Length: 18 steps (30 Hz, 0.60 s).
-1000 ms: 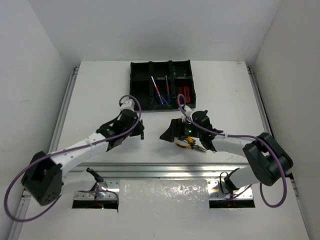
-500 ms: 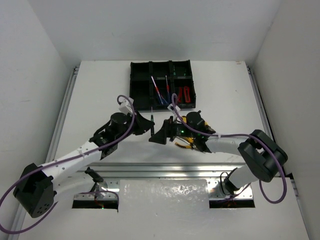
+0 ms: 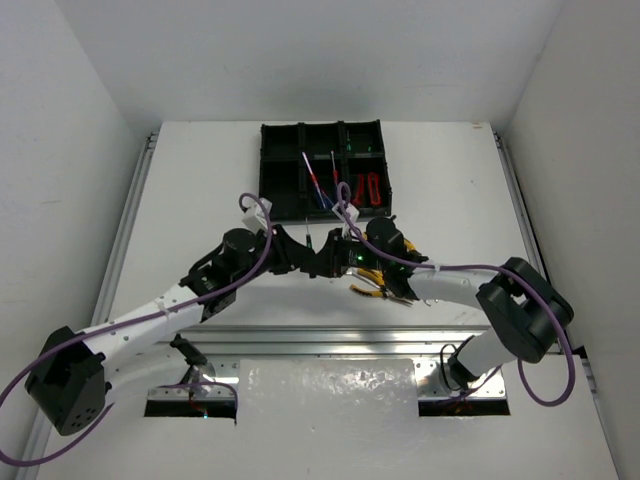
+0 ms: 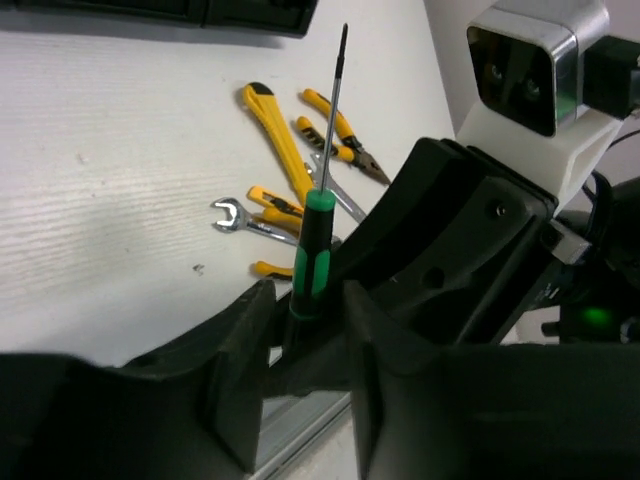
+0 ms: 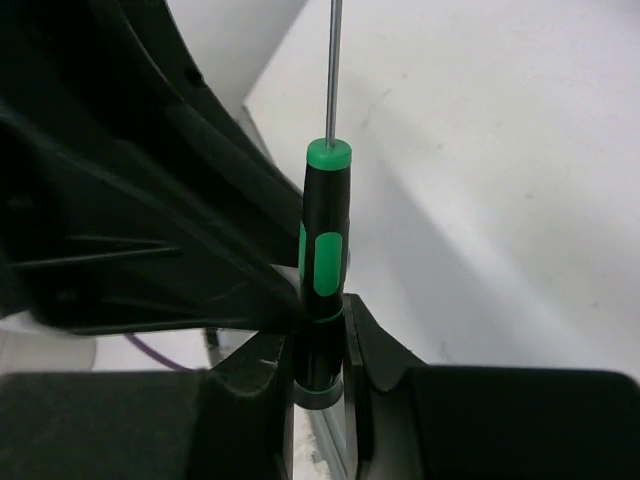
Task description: Sort the tools into containers
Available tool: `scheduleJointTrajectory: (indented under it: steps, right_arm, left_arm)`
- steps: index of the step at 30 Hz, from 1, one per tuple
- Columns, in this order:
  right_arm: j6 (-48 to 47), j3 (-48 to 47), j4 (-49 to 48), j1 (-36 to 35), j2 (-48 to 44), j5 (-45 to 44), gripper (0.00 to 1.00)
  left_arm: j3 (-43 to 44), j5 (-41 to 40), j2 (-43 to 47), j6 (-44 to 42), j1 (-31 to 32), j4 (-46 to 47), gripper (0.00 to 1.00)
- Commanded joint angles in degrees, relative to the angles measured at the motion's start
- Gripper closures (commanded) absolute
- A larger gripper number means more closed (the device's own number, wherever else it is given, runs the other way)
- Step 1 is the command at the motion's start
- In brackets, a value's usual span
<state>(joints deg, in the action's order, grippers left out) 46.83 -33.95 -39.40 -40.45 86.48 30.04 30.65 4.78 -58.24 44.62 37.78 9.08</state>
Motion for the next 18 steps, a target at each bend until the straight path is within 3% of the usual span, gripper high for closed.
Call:
scheduleJointTrajectory:
  steps: [1, 2, 3, 4, 6, 9, 13, 18]
  right_arm:
    - [-3.93, -3.39, 4.40, -0.25, -1.66, -6.39, 1.00]
    - [-4.20, -3.66, 5.63, -0.16, -1.66, -7.44, 1.00]
    - [-4.64, -4.18, 7.04, 0.28, -1.75, -8.41, 1.00]
    - [-5.77, -5.49, 10.27, 0.63, -1.75, -10.16, 1.00]
    - [-6.92, -8.30, 16.51, 2.99, -1.40, -14.11, 1.00]
    - [-7.28, -17.60, 27.76, 9.30, 2.63, -17.03, 1.00]
    - [-5.08, -26.93, 30.08, 17.23, 12.03, -14.93, 1.00]
    - [-8.68, -51.79, 38.77, 22.16, 28.81, -14.22, 1.00]
  left_arm:
    - [3.96, -3.26, 2.77, -1.90, 0.63, -2.56, 0.66]
    - [5.63, -4.85, 3.21, -2.95, 0.63, -5.62, 0.58]
    - [9.47, -8.52, 3.83, -4.44, 0.63, -14.44, 0.36]
    - [11.51, -11.77, 5.31, -4.63, 0.63, -18.97, 0.26]
    - [18.52, -22.50, 6.90, -4.63, 0.63, -32.55, 0.13]
    - [24.87, -27.36, 10.77, -8.73, 0.63, -42.00, 0.11]
    - [28.76, -27.96, 14.64, -15.17, 0.63, -50.11, 0.11]
    - [20.60, -40.89, 23.16, -17.11, 0.63, -50.75, 0.07]
